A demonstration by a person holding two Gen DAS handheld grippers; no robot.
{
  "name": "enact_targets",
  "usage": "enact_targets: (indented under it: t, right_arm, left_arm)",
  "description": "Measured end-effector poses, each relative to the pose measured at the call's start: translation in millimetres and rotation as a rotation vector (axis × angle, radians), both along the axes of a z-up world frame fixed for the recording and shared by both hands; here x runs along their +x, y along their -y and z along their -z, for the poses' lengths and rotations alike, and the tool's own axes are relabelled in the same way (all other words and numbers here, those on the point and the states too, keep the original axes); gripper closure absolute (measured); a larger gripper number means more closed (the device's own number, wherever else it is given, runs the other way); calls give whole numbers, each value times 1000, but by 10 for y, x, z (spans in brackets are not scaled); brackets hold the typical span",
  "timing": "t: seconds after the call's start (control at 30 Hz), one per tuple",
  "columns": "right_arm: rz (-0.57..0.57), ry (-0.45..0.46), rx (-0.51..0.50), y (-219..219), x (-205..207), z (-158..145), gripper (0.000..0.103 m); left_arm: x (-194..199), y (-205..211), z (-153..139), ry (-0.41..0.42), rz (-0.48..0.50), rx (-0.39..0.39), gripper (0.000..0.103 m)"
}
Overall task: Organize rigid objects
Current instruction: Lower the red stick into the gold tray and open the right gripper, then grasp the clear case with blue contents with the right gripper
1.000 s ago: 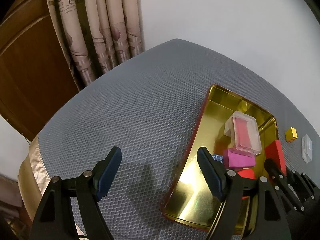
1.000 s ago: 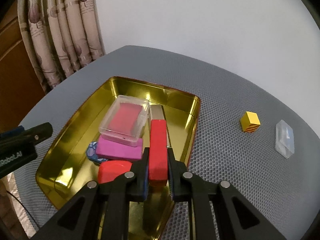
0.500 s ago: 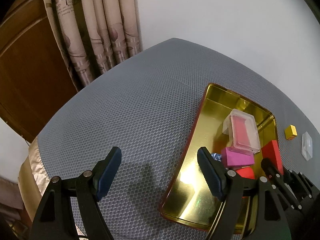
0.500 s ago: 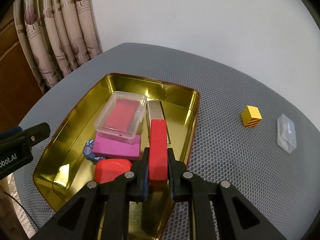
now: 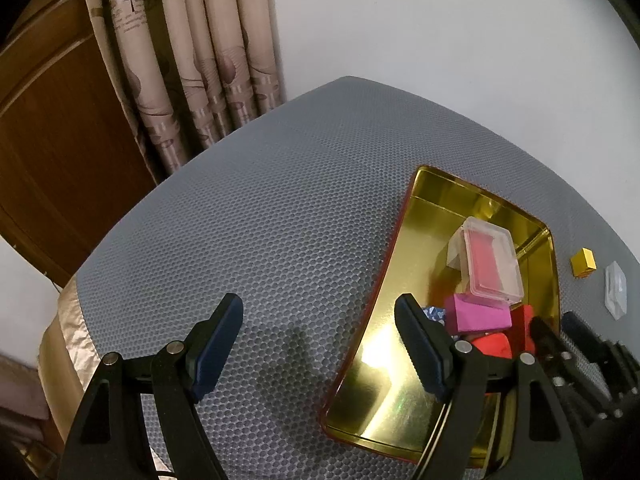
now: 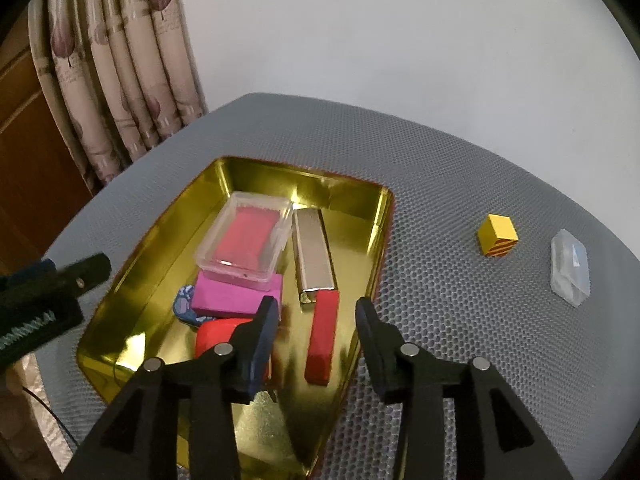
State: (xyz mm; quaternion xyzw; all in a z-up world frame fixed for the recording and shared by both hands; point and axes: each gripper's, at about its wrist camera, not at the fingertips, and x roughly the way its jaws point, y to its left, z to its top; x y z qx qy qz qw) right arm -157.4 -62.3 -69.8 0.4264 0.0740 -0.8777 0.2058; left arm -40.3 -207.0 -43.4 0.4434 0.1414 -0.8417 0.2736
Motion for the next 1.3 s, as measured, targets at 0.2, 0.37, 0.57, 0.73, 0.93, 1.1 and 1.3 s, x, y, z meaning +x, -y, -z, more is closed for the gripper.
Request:
enact_targets:
  t: [0.2,0.37,0.57,0.73,0.93,1.1,1.3]
  right_arm:
    - [95,-78,11,-387,-75,-196,47]
    - [250,-89,44,-935,-337,-229,42]
    - [398,-101,122,-1564,-685,-222,39]
    - [500,-53,113,-1899,-990,-117,36]
    - [579,-1,119,-2065,-1337,82,36]
    - [590,26,153,-2041,-1550,276,36]
    - [598,42,148,-2061,-1601,533,36]
  left_arm:
    - [-14,-12,8,4,0,-3,28]
    - [0,1,-1,7,3,-7,28]
    - [4,-13,10,14,13,-13,28]
    - [-2,-21,23,20,19,-27,28]
    - [-38,-42,61,31,39,-34,28]
    - [-97,-119,99,44,74,-51,28]
    - [-102,-170,70,13,84,-70,28]
